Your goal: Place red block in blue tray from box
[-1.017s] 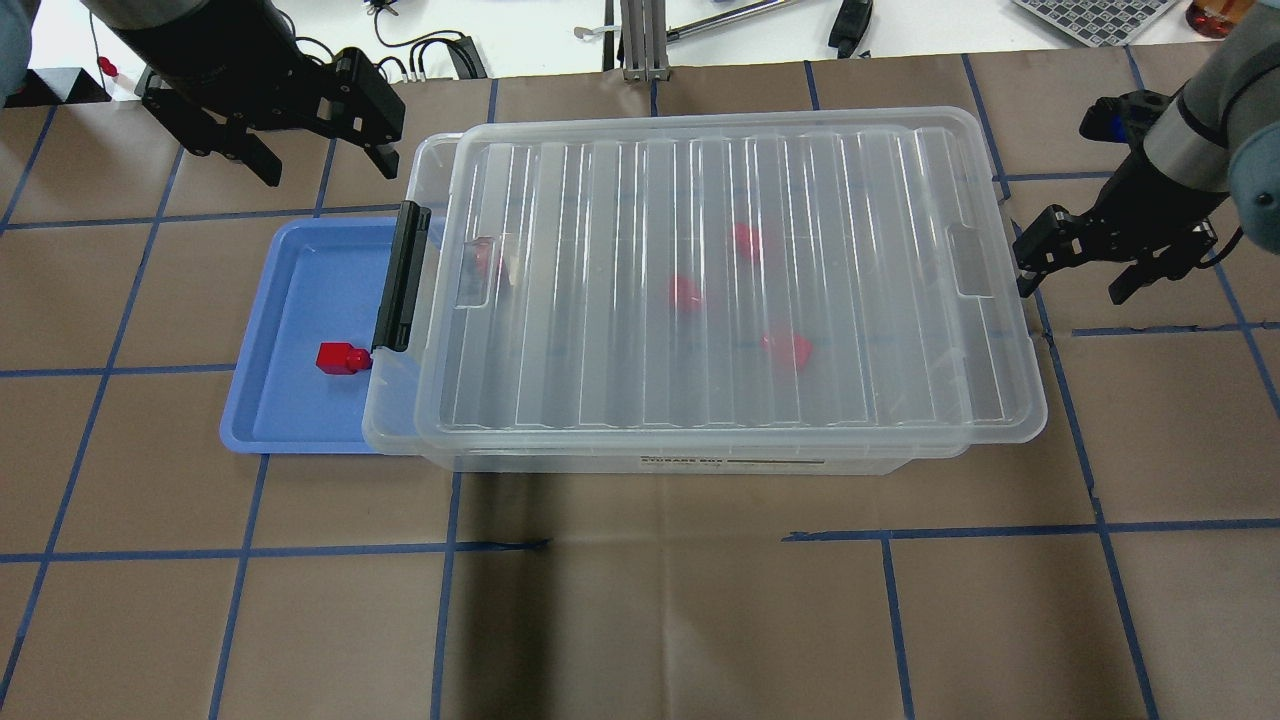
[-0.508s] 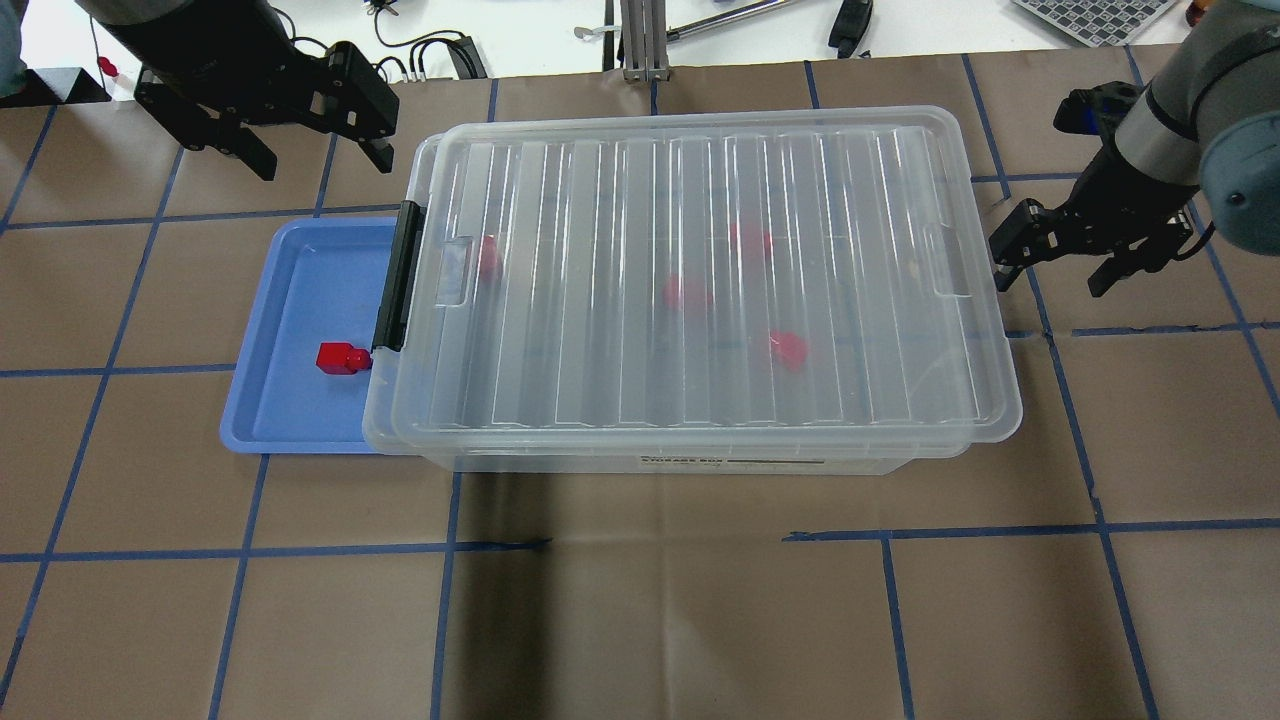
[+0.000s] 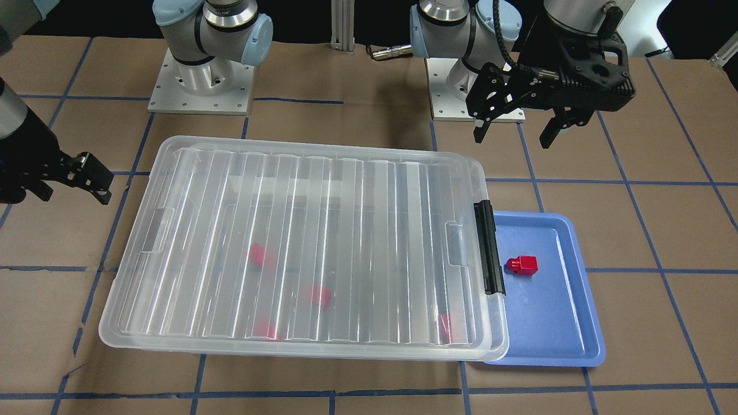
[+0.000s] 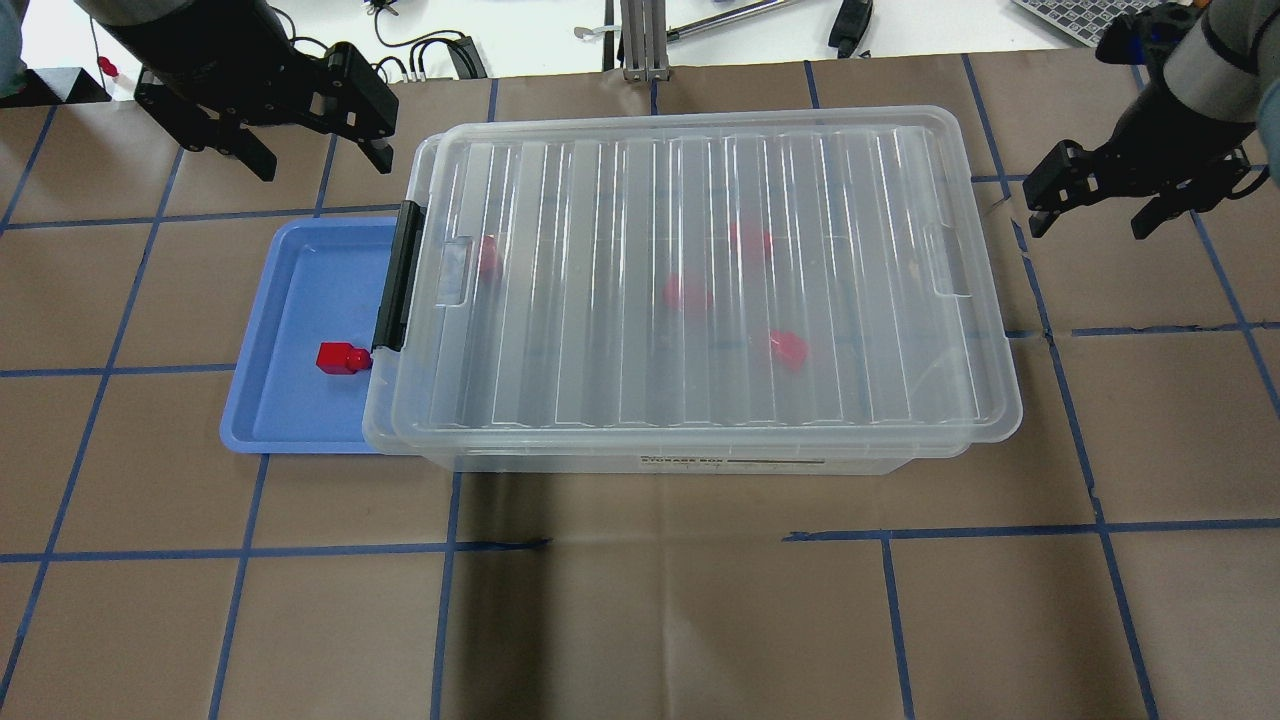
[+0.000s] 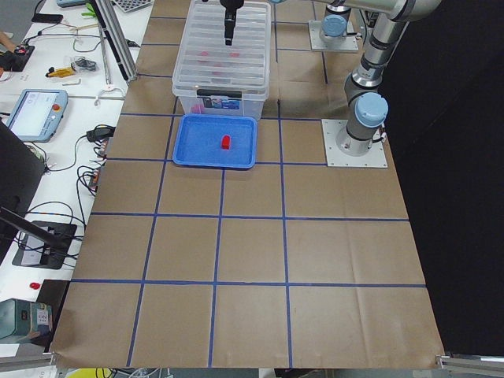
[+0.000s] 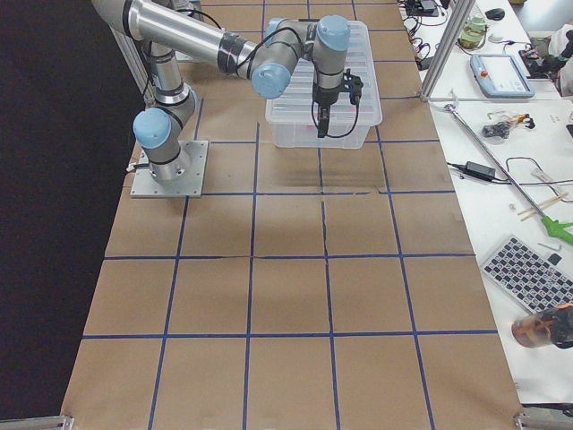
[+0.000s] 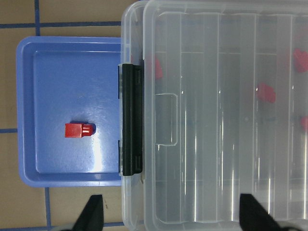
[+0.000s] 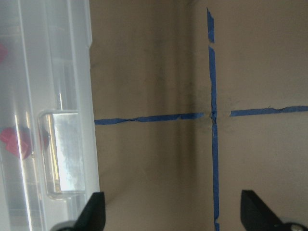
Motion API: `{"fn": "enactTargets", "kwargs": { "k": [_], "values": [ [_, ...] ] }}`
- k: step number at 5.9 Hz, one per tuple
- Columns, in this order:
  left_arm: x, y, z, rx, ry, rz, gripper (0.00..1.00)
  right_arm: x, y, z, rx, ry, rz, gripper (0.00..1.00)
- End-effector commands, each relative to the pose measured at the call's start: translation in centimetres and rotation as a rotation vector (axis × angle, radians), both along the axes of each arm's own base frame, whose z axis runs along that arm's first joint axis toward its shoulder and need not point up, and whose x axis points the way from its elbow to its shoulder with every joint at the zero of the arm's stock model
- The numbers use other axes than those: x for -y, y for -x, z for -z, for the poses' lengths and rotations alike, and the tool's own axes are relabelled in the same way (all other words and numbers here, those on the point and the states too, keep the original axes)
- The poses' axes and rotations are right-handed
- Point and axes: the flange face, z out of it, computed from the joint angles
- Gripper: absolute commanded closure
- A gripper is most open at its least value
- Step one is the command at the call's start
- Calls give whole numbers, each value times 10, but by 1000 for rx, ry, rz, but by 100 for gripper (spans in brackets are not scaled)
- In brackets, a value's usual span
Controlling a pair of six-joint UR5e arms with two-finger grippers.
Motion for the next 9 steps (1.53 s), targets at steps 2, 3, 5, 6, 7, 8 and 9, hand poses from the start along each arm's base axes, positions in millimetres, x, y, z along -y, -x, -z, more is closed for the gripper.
{"fn": "enactTargets", "kwargs": {
  "k": [2, 3, 5, 6, 7, 8, 9],
  "values": [
    [0, 0, 0, 1, 1, 0, 1, 2, -82, -70, 5, -21, 64, 0],
    [0, 0, -1, 2, 1, -1, 1, 2, -122, -81, 10, -25, 68, 0],
    [7, -1, -5, 10, 0, -14, 1, -8, -165, -85, 5, -35, 69, 0],
    [-1, -1, -7, 11, -27, -21, 1, -9, -164, -83, 3, -44, 69, 0],
    [-8, -2, -7, 14, -59, -34, 1, -8, -164, -83, 3, -46, 69, 0],
    [-6, -1, -8, 13, -51, -34, 1, -9, -164, -80, 2, -50, 69, 0],
    [-2, -1, -4, 11, -59, -34, 1, -8, -164, -79, 2, -53, 66, 0]
  ]
}}
